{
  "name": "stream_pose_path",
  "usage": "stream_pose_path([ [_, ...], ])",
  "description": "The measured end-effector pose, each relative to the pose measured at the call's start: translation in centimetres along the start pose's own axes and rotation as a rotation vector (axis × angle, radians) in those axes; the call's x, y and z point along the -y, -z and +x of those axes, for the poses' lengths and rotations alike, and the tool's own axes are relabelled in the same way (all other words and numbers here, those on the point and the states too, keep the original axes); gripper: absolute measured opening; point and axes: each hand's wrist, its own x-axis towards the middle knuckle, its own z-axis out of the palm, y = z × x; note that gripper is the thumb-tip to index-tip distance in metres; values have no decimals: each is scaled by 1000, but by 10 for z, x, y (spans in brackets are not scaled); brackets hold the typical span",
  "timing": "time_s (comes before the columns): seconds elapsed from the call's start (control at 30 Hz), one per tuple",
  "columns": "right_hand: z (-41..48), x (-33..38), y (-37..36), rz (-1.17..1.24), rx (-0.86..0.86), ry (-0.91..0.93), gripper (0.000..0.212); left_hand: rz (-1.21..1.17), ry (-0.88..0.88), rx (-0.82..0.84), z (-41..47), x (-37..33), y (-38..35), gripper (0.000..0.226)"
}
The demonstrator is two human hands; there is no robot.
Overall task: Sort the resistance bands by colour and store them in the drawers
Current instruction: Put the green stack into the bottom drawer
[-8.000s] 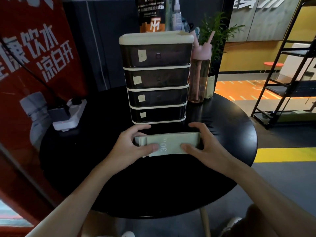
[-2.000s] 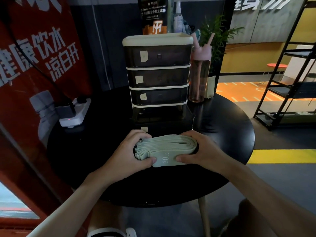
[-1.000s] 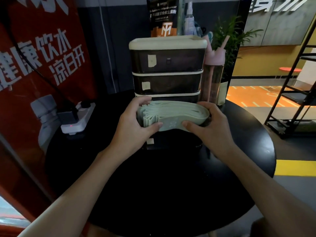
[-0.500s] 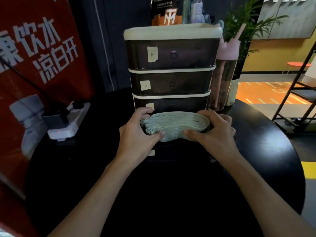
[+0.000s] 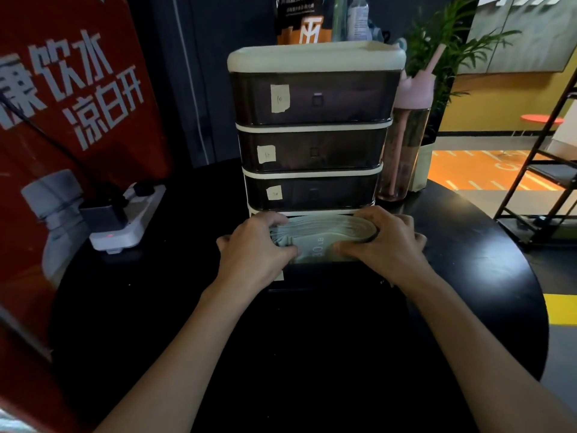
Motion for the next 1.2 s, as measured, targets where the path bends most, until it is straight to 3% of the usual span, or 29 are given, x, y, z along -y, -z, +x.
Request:
stream_pose_path([
  [0.17,7,1,2,-118,66,31,48,-6,-23,25,0,1,3,51],
  [0.3,6,-12,-1,73,26,59,55,-85,-108,35,0,10,4,41],
  [0.5,2,-30,0,271,-18,188,45,-197,-271,-46,-1,27,5,39],
  [0.6,3,-34,0,135,-13,234,23,-113,-317,-37,-3,32,6,37],
  [0.77,1,-35,-2,5,-59,314,42,40,-322,34,-3,34,4,45],
  [0.93,-3,-32,-2,105,2,260,30,-84,-319,34,-3,39,3,43],
  [0.97,-3,-33,-2,152,8,248,34,-153,-326,20,-3,40,3,40],
  [1.03,-2,-35,0,278,24,196,61,-286,-327,-5,-3,42,5,44],
  [1.1,2,-39,4,402,105,144,92,-364,-284,29,0,47,11,67],
  [1.2,7,-44,8,531,303,135,126,-442,-236,223,5,56,19,114],
])
